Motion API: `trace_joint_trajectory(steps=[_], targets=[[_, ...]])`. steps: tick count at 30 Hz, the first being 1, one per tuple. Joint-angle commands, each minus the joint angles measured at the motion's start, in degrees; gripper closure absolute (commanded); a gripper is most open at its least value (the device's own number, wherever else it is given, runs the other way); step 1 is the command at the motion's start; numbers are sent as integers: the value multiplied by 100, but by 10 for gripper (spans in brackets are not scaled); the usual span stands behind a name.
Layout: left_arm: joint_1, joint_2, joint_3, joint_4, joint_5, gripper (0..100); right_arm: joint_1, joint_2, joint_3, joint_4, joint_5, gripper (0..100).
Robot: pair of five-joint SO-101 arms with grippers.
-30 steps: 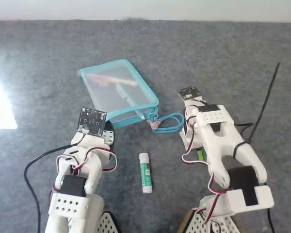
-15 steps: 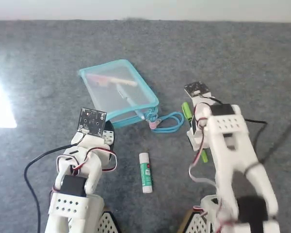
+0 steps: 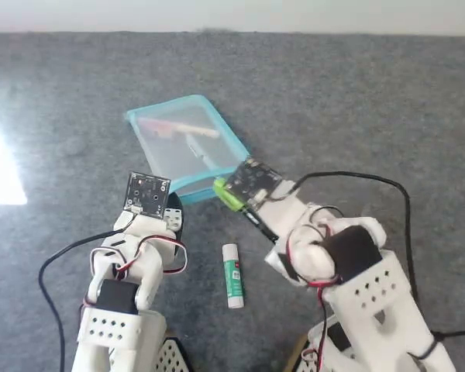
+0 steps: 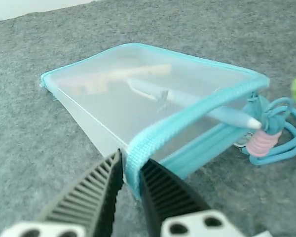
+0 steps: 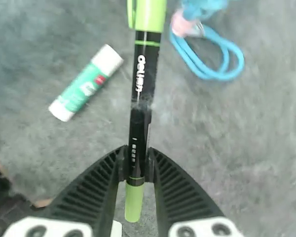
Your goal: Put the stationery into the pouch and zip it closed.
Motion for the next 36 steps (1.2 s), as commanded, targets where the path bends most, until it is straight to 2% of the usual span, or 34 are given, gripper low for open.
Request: trace_joint_trajectory(steps=[1,5,9,19,29,31,36], targets=[[18,35,-119,-114,-18,989,-119,919,-721,127,53,991],[0,35,-119,-114,-18,989,-136,1895,-1152,127,35,991],[26,35,-119,-114,-18,989,-136,2712,-1591,48,-440,990],[-9,35,-119,-114,-18,989,-119,4303,-3121,101,-651,990],[35,35,-119,-114,-18,989,-145,6167,-5486,101,-703,985],[35,35,-127,-114,-18,989,-136,6519,-5978,101,-923,946],[35,35,-127,-114,-18,989,-136,7169,-6980,92,-1354,750]])
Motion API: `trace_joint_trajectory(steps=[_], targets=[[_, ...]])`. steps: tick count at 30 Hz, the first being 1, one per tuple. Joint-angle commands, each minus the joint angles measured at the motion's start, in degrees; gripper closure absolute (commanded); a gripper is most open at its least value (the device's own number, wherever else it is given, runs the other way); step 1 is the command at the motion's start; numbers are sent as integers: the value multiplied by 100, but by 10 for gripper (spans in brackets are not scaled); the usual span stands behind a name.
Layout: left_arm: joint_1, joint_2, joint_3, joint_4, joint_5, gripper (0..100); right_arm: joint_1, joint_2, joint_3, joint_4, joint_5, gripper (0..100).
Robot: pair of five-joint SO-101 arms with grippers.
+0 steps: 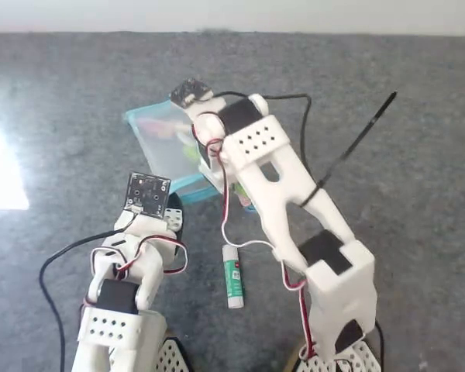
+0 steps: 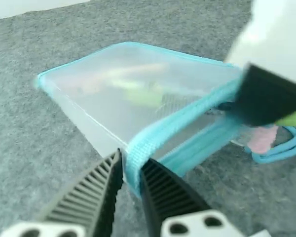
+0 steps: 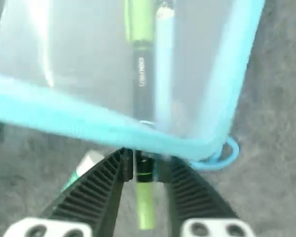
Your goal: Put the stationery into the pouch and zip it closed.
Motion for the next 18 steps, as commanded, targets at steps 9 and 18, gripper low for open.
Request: trace_joint_trajectory(steps=[9,18], targets=[[26,35,-127,-114,-18,989,-4,-426,-1486,734,-387,796],[-18,35,-136,-114,-18,989,-277,-2185,1046,752,-97,796]])
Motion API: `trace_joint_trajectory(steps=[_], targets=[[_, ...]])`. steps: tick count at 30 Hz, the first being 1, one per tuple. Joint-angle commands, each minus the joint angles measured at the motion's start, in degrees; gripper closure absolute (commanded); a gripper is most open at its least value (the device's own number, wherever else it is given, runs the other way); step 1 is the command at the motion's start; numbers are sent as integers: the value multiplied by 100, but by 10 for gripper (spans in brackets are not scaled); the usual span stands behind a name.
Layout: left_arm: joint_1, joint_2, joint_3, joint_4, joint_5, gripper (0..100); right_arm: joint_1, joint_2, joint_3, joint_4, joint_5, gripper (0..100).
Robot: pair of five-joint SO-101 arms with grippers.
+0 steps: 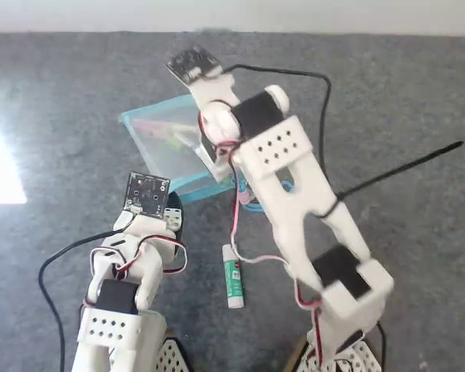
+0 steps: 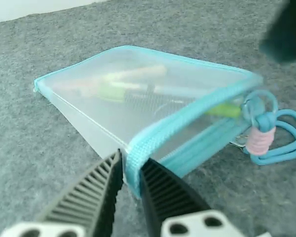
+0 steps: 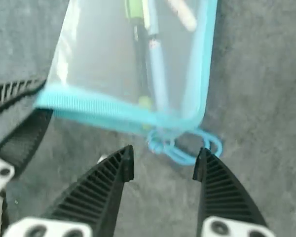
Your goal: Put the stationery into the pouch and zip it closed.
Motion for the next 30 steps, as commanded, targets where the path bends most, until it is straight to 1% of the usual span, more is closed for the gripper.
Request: trace_joint_trajectory(steps=[1,3,7,11,12,14,16,18,20,23,25,26,30], targets=[[-18,35,-136,-79,-18,989,-365,-1033,1503,189,325,796],[-18,35,-136,-88,-26,989,-585,-1525,2637,-224,316,796],[-18,35,-136,-158,-26,989,-752,-2607,4941,-1578,202,796],[-18,35,-136,-158,-97,989,-734,-3547,6646,-2246,158,796],[-18,35,-154,-158,-88,989,-734,-3749,6963,-2440,26,796],[-18,35,-215,-132,26,989,-734,-4066,7349,-2756,-396,796],[-18,35,-233,-132,185,989,-752,-4277,7411,-2809,-800,796],[-18,35,-268,-132,193,989,-822,-4321,7437,-2835,-1248,796],[-123,62,-330,-132,220,989,-1103,-4312,7490,-2870,-1758,796],[-273,62,-338,-141,220,989,-1877,-4312,7763,-3187,-2374,796],[-264,62,-321,-141,220,989,-2264,-4312,8018,-3635,-2549,796],[-255,62,-321,-132,220,989,-2343,-4312,8141,-3846,-2558,796],[-281,62,-321,-132,202,989,-2360,-4321,8484,-4400,-2558,796]])
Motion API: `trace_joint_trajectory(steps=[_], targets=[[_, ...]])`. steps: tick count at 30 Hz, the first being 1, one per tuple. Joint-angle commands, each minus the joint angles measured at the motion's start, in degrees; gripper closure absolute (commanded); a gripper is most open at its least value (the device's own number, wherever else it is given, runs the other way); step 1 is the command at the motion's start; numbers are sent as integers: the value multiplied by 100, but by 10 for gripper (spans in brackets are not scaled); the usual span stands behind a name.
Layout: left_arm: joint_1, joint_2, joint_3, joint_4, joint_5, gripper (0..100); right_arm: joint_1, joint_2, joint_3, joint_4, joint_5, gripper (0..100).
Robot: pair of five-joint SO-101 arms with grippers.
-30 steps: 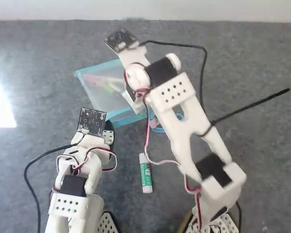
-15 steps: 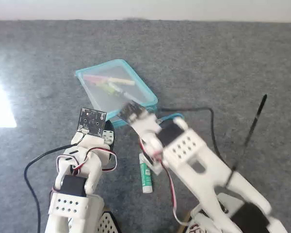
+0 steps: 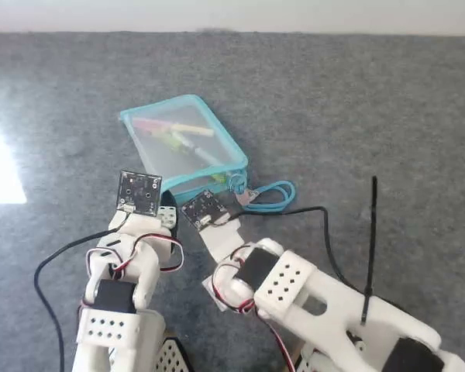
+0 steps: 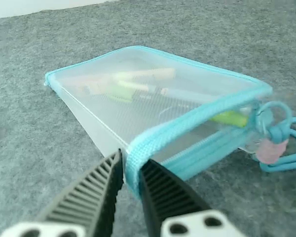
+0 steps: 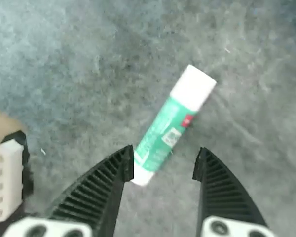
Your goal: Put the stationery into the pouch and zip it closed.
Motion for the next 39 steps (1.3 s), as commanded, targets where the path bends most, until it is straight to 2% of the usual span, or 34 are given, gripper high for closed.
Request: trace_joint_trajectory(steps=[1,12,19,25,31,37,39], targets=[[-35,62,-295,-132,88,989,-110,-233,105,-409,-88,796],[-18,62,-286,-132,88,989,-110,-224,255,-462,-88,796],[-18,62,-286,-132,88,989,-92,-224,862,-1138,-88,796],[-18,62,-286,-132,88,989,-84,-215,958,-1147,-88,798],[-35,53,-286,-132,88,989,-75,453,862,-1218,-79,799],[-35,62,-286,-123,88,989,462,1130,633,-1174,-88,804],[-26,62,-286,-123,88,989,778,1200,624,-1165,-70,838]])
